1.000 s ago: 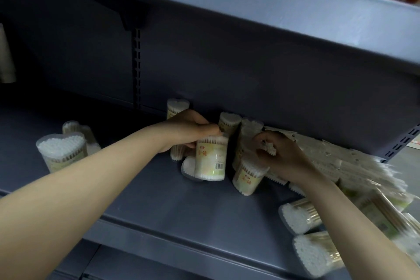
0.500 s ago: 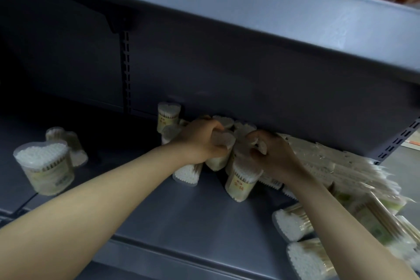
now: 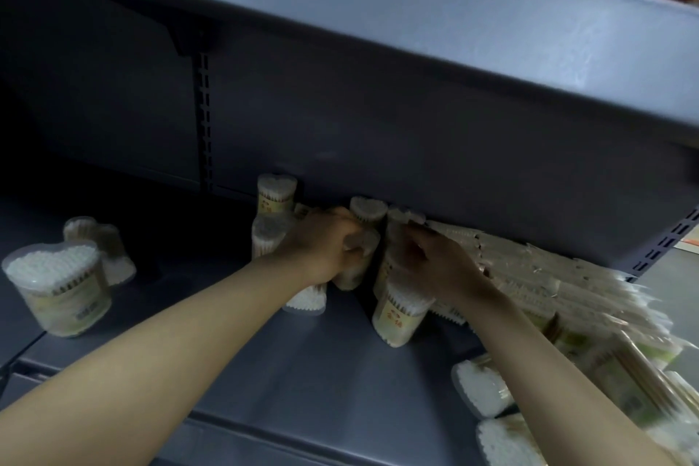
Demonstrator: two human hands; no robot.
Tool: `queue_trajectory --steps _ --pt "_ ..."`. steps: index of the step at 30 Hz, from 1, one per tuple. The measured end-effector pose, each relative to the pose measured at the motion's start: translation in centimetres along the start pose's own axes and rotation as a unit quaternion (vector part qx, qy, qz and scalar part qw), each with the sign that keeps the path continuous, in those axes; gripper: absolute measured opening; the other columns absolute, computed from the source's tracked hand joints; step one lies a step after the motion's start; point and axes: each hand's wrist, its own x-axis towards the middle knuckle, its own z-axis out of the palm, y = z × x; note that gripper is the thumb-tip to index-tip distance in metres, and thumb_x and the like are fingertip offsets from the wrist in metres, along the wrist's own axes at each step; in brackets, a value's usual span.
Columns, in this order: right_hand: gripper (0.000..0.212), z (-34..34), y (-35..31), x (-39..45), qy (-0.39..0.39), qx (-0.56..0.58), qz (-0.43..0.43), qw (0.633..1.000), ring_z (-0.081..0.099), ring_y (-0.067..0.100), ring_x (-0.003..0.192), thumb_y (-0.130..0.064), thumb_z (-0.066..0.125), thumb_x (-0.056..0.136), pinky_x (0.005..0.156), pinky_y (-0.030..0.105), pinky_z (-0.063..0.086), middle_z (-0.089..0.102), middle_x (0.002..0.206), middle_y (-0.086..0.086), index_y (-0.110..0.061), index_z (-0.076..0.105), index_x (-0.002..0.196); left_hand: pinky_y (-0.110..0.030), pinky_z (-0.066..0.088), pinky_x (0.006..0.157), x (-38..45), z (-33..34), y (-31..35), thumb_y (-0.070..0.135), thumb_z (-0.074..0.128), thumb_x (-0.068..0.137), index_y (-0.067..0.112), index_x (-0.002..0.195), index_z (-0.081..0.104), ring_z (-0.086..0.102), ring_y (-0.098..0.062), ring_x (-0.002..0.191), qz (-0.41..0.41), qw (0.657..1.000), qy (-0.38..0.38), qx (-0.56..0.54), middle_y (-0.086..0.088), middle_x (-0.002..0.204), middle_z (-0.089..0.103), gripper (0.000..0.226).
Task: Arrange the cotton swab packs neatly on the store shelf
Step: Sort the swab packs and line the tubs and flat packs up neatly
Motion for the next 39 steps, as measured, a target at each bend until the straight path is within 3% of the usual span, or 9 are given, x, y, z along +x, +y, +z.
queue_trajectory --steps 3,7,11,16,24,30,33,36,39 --pt "0.036 0.1 -0.1 0.0 0.000 -0.009 0.011 1.000 0.052 0.025 0.116 -0.033 0.043 0.097 0.082 0.023 0.035 0.056 0.129 0.010 -0.015 0.053 0.127 -0.036 0.045 0.086 -0.1 0.6 -0.3 0.026 0.049 0.093 0.009 0.115 0.062 0.055 -0.023 0.110 0.011 1.000 -0.005 0.019 -0.005 0.120 0.060 0.030" --pt "0.039 0.2 -0.2 0.2 -0.005 -0.026 0.015 1.000 0.046 0.024 0.123 -0.032 0.041 0.098 0.092 0.025 0.034 0.050 0.136 0.008 -0.016 0.047 0.133 -0.037 0.046 0.087 0.3 1.2 -0.2 0.040 0.032 0.087 0.012 0.122 0.059 0.054 -0.024 0.110 0.004 1.000 0.001 0.026 -0.009 0.120 0.062 0.052" --pt "0.042 0.4 0.0 0.3 -0.012 -0.027 0.016 0.999 0.041 0.023 0.128 -0.031 0.039 0.098 0.099 0.027 0.033 0.045 0.141 0.007 -0.017 0.043 0.136 -0.031 0.042 0.087 1.2 1.8 -0.1 0.026 0.041 0.098 0.013 0.123 0.058 0.049 -0.021 0.110 0.006 0.999 0.011 0.047 -0.007 0.120 0.061 0.033" --pt "0.040 0.3 -0.1 0.2 -0.005 -0.012 0.007 1.000 0.041 0.023 0.128 -0.030 0.037 0.098 0.100 0.026 0.032 0.046 0.140 0.008 -0.016 0.045 0.135 -0.031 0.039 0.095 1.7 2.1 0.0 0.024 0.041 0.098 0.011 0.129 0.054 0.043 -0.024 0.121 0.020 0.998 0.026 0.058 -0.007 0.133 0.054 0.036" --pt "0.039 0.2 -0.2 0.1 -0.016 -0.007 0.014 1.000 0.043 0.024 0.126 -0.024 0.037 0.098 0.101 0.028 0.033 0.048 0.137 0.010 -0.010 0.045 0.133 -0.036 0.042 0.093 1.5 2.0 -0.4 0.033 0.041 0.095 0.012 0.128 0.055 0.043 -0.027 0.119 0.023 0.998 0.040 0.049 -0.005 0.130 0.056 0.041" --pt "0.030 -0.3 -0.6 -0.1 0.034 0.038 -0.002 0.999 0.055 0.025 0.111 -0.018 0.051 0.090 0.088 0.030 0.044 0.060 0.119 0.009 -0.014 0.057 0.119 -0.026 0.014 0.111 0.5 1.1 -0.7 0.028 0.030 0.100 0.022 0.146 0.024 0.010 -0.019 0.140 0.051 0.995 0.028 0.083 0.008 0.154 0.018 0.047" --pt "0.026 -0.5 -1.7 -0.2 0.079 0.025 -0.022 0.996 0.055 0.025 0.107 -0.010 0.053 0.086 0.079 0.022 0.036 0.061 0.115 0.009 -0.011 0.061 0.111 -0.031 0.021 0.107 -0.9 -1.0 -1.1 0.031 0.026 0.085 0.018 0.139 0.042 0.027 -0.026 0.134 0.031 0.992 0.107 0.057 -0.003 0.145 0.039 0.057" --pt "0.037 -0.4 -3.0 -0.2 0.083 0.015 -0.041 0.996 0.050 0.024 0.118 -0.006 0.047 0.088 0.092 0.023 0.035 0.056 0.127 0.008 -0.014 0.057 0.123 -0.039 0.031 0.098 -2.1 -3.3 -2.4 0.026 0.034 0.077 0.013 0.121 0.060 0.041 -0.033 0.120 0.025 0.983 0.154 0.099 -0.008 0.127 0.055 0.053" --pt "0.039 0.1 -4.5 -0.4 0.061 -0.003 -0.059 0.996 0.048 0.021 0.120 -0.008 0.043 0.092 0.092 0.020 0.031 0.053 0.132 0.006 -0.018 0.054 0.127 -0.042 0.037 0.093 -3.4 -4.8 -3.7 0.028 0.034 0.076 0.013 0.109 0.067 0.047 -0.034 0.112 -0.003 0.979 0.172 0.108 -0.007 0.118 0.062 0.049"
